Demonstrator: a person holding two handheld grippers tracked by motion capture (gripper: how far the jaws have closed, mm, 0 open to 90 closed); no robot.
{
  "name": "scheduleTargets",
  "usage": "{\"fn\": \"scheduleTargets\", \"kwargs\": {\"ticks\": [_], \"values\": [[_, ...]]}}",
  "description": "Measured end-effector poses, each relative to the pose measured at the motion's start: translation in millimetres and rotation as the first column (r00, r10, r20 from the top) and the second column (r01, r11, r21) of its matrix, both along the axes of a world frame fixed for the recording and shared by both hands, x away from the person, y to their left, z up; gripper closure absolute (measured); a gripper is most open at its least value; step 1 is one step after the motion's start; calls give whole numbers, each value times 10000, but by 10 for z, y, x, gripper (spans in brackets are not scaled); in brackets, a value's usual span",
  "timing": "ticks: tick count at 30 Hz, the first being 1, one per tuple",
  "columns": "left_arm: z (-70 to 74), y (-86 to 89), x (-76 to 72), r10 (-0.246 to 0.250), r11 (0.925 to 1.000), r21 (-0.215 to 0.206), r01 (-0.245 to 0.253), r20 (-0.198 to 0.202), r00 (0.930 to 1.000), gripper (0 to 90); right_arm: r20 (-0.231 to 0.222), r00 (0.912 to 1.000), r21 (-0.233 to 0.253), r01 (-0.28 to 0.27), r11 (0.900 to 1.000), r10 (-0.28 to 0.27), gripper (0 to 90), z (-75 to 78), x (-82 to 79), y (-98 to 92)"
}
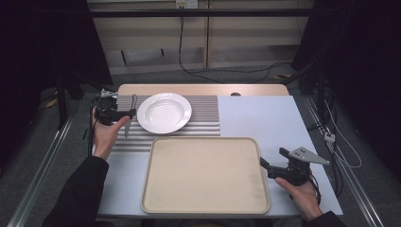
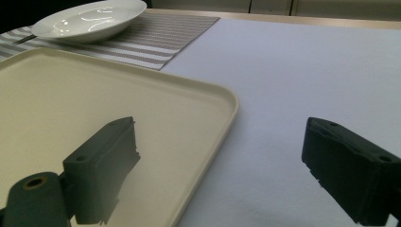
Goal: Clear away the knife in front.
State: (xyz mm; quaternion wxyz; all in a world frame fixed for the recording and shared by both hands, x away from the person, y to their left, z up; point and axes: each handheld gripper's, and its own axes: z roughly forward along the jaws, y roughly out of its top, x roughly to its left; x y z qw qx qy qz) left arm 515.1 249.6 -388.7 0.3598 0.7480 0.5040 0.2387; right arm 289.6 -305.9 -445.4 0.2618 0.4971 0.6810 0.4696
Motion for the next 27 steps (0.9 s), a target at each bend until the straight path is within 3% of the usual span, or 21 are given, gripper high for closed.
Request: {"fn": "scheduleTargets", "kwargs": {"ticks": [4, 6, 7, 9, 12, 15, 16, 21, 23, 27], "values": [[-13, -38, 147, 109, 9997, 210, -106, -143, 9998, 205, -41, 10000, 72, -10, 10000, 10, 112, -3, 12, -12], [-43, -38, 220, 150, 9990, 412, -148, -33, 9999, 225, -77, 10000, 74, -42, 10000, 42, 111, -6, 13, -11], [-73, -27, 259, 235, 9990, 393, -230, -124, 9996, 271, -39, 10000, 62, -79, 9999, 80, 111, -4, 11, -6], [-142, -5, 343, 363, 9992, 203, -353, -523, 9980, 271, -13, 10000, 76, -90, 9999, 90, 111, -3, 8, -5], [-229, 3, 446, 447, 9983, 416, -417, -731, 9963, 305, -32, 10000, 55, -80, 10000, 80, 111, -3, 4, -6], [-304, 8, 538, 690, 9976, 186, -674, -1117, 9913, 368, -57, 10000, 27, -48, 10000, 48, 111, -4, 5, -3], [-339, -4, 590, 777, 9966, 377, -738, -1149, 9903, 398, -60, 10000, 43, -30, 10000, 30, 111, -3, 6, -4], [-415, 0, 693, 959, 9950, 395, -913, -1360, 9861, 504, -70, 10000, 26, 18, 10000, -18, 111, -4, 7, -4], [-441, 11, 744, 858, 9957, 492, -788, -1623, 9830, 514, -79, 10000, 16, 20, 10000, -20, 111, -5, 8, -4], [-463, -9, 823, 1114, 9918, 803, -994, -1621, 9805, 557, -103, 9999, 14, 33, 10000, -33, 111, -8, 12, -5]]}}
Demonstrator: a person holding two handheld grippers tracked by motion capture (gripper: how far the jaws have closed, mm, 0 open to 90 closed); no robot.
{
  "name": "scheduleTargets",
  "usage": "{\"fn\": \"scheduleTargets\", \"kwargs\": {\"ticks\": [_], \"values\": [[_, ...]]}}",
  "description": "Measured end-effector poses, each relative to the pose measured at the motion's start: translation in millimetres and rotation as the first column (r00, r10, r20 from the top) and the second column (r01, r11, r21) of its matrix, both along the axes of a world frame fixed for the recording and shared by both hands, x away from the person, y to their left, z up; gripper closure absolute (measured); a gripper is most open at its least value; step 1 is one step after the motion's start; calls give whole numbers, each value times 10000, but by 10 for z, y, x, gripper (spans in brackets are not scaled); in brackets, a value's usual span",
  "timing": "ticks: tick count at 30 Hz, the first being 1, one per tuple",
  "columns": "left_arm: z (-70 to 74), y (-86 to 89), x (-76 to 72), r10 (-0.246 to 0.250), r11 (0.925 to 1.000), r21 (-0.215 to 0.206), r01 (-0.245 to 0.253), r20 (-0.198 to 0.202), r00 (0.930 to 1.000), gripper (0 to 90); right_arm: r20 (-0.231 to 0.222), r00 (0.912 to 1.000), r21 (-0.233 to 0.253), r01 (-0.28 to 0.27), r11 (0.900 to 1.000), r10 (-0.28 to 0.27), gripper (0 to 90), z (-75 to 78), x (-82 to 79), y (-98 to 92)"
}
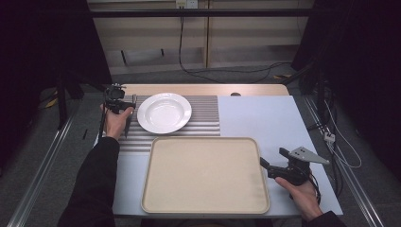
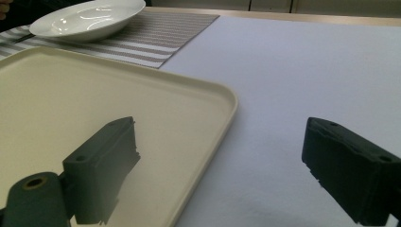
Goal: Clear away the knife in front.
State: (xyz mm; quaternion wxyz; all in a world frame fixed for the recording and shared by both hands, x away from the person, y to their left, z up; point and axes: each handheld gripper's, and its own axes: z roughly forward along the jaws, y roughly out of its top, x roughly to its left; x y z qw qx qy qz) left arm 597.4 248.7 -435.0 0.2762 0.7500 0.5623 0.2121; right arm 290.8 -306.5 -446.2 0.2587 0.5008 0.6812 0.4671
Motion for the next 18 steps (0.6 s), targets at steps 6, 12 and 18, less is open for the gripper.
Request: {"fn": "scheduleTargets", "kwargs": {"ticks": [6, 12, 18], "values": [[-89, -48, 91, -61, 9999, -153, 55, -419, 9991, 665, -15, 10000, 3, -25, 10000, 25, 111, -1, -1, 4], [-140, -49, 158, 111, 9999, -84, -116, -636, 9979, 758, -36, 10000, -17, -20, 10000, 20, 111, -4, 4, 1], [-126, -77, 205, 231, 9997, 41, -228, -858, 9960, 764, -45, 10000, -11, -23, 10000, 23, 111, -5, 5, 7]]}}
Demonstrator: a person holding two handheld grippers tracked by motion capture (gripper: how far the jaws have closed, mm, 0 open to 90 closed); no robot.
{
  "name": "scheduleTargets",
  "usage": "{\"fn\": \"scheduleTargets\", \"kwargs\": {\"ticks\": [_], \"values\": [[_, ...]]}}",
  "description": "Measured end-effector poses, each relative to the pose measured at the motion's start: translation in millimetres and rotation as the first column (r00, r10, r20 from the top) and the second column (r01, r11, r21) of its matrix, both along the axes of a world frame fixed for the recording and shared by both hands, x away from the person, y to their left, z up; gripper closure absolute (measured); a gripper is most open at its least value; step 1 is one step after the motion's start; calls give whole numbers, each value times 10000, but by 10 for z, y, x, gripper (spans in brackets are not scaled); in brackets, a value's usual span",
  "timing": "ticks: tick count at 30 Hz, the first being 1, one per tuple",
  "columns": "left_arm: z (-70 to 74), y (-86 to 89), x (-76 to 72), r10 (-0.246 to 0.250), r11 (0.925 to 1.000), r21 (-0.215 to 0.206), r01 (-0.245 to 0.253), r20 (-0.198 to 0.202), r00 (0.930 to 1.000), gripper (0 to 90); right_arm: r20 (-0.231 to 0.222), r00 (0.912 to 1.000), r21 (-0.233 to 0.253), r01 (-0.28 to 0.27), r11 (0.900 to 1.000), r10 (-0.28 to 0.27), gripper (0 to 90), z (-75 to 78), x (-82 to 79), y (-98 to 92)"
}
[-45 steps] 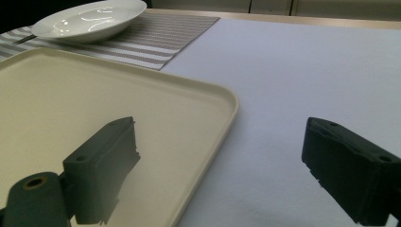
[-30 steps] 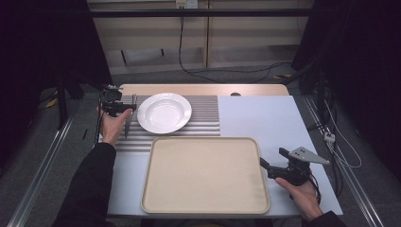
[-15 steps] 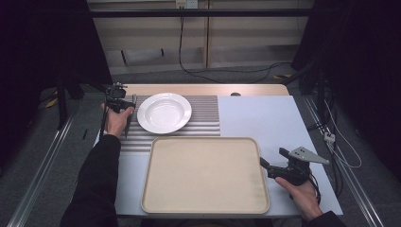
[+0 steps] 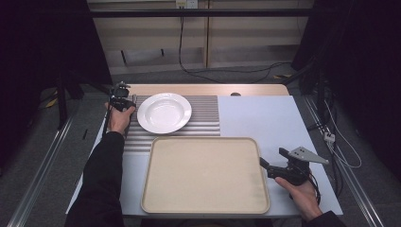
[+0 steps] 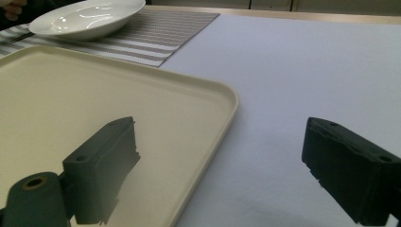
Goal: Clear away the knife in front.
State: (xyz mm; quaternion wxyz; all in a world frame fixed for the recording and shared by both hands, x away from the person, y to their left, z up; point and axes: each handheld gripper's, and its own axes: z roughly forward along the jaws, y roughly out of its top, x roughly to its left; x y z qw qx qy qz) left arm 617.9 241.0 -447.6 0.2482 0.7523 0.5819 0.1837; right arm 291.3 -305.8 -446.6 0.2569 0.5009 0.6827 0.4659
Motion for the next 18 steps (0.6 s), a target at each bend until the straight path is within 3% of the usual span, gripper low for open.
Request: {"fn": "scheduleTargets", "kwargs": {"ticks": [12, 15, 18], "values": [[0, 14, 12, 339, 9989, -302, -345, -186, 9993, 784, 11, 10000, 20, -52, 10000, 52, 111, 0, 1, 8], [12, -14, 8, 202, 9998, -18, -203, -234, 9995, 794, 13, 10000, 15, -37, 10000, 37, 112, 0, -2, 6], [20, -12, 4, 121, 9999, -31, -122, -319, 9994, 796, 14, 10000, -28, -35, 10000, 35, 114, 0, -4, 1]]}}
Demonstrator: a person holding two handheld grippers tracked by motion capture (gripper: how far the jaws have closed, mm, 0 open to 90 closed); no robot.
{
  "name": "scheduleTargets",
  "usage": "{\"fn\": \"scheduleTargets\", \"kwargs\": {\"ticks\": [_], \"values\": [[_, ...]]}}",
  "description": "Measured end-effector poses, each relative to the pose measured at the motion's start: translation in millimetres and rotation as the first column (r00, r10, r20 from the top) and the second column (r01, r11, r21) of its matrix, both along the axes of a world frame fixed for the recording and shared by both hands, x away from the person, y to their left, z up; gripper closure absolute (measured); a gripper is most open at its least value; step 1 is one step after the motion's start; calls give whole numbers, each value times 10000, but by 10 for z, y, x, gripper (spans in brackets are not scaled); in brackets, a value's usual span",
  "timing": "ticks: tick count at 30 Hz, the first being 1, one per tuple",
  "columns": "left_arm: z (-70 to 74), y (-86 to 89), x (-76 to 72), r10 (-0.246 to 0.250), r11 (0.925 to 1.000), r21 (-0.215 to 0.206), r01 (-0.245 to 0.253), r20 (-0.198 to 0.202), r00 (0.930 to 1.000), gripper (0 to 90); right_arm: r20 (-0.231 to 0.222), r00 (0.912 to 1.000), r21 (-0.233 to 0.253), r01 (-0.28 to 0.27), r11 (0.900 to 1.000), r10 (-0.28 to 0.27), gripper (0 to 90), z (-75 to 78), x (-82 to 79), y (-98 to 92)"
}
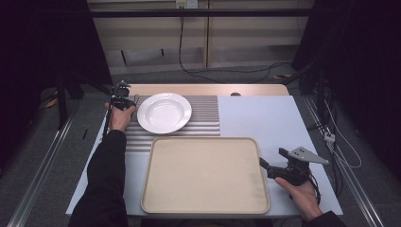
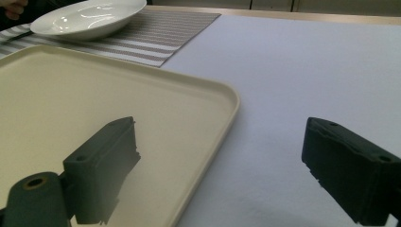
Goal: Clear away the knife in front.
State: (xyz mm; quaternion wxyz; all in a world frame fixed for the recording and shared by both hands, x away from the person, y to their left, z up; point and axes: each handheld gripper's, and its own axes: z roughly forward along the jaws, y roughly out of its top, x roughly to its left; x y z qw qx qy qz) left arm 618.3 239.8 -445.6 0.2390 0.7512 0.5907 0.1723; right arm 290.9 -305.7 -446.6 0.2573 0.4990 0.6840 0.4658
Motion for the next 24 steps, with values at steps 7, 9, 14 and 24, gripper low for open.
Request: {"fn": "scheduleTargets", "kwargs": {"ticks": [7, 9, 14, 24], "values": [[28, 0, -36, -352, 9991, 218, 358, -236, 9991, 797, 11, 10000, -2, 80, 10000, -80, 116, 5, -6, 3], [32, 2, -41, -538, 9981, 287, 544, -232, 9983, 797, 28, 10000, -10, 76, 10000, -76, 116, 6, -8, 6], [41, 6, -57, -753, 9969, 219, 761, -362, 9965, 798, 26, 9999, -43, 124, 9999, -124, 117, 5, -7, 5], [117, 35, -104, -1026, 9946, 76, 1031, -529, 9933, 798, 71, 9999, -82, 104, 9999, -104, 118, 8, -10, 2]]}}
